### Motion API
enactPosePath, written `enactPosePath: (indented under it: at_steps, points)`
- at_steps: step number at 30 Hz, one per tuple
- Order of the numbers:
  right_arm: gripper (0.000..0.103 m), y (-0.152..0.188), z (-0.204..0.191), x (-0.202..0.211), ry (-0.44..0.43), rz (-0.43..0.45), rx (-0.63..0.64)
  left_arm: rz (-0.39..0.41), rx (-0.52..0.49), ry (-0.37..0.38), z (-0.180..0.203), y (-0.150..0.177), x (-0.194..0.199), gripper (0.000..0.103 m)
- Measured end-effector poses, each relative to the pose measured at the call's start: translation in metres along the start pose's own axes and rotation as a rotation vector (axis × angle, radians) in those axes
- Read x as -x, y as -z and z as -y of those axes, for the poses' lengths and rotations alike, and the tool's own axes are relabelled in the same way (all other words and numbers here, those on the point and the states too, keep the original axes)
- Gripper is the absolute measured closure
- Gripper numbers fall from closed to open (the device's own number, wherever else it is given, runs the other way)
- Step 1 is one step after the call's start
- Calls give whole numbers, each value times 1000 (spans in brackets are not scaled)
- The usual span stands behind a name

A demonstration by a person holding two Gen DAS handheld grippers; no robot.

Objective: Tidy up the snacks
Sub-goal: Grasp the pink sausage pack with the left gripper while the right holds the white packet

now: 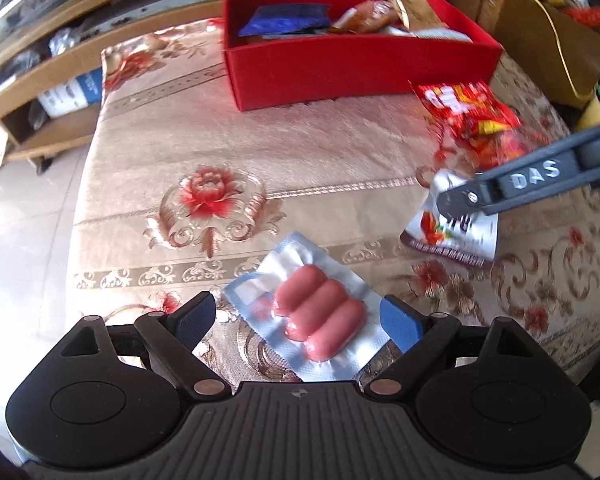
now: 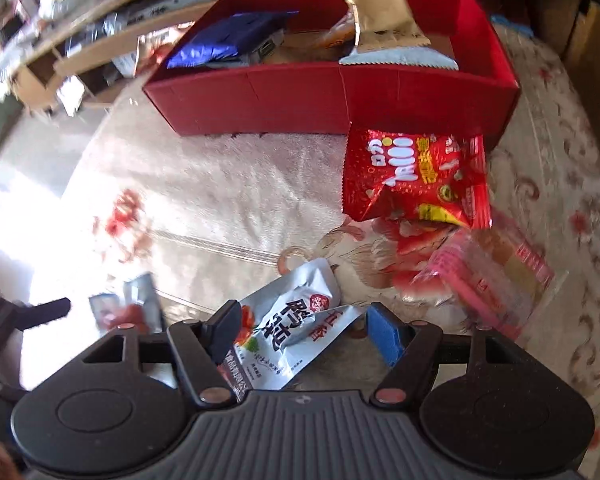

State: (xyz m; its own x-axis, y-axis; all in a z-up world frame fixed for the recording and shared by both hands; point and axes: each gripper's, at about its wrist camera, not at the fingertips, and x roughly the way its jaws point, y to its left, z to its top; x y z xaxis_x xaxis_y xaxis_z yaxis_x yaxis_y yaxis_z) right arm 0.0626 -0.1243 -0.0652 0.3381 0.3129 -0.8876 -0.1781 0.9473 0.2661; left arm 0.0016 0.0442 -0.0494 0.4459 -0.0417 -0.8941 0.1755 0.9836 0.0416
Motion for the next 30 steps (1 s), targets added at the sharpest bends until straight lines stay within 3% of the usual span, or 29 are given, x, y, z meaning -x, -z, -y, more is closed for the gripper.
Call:
enactPosePath:
  at_steps: [7,15,19,21,24,25,27,30]
  points:
    - [35,7,5,21,-29,21,-50,10,119,31,-22,-7,3,10]
    - [35,-5,-16,-13,-12,-30,3,-87,301,90,-37,-10,-22,10]
    - [32,-12,-24,-19,9,-9,57,-93,264,35,-22,-14,-27,7]
    - [25,-12,-31,-22,20,-8,106,-98,241,7,-13,-15,-31,2]
    - [26,-5,-44,-26,79,12,226,-101,214,-30,-5,-15,-37,1]
    - [28,-4,-45,-26,88,11,262,-100,189,-47,0,-14,-37,1]
    - [48,1,-46,-23,128,19,327,-92,163,-58,3,-9,-35,4]
    - [48,9,-42,-18,150,24,362,-77,135,-63,0,-5,-27,13]
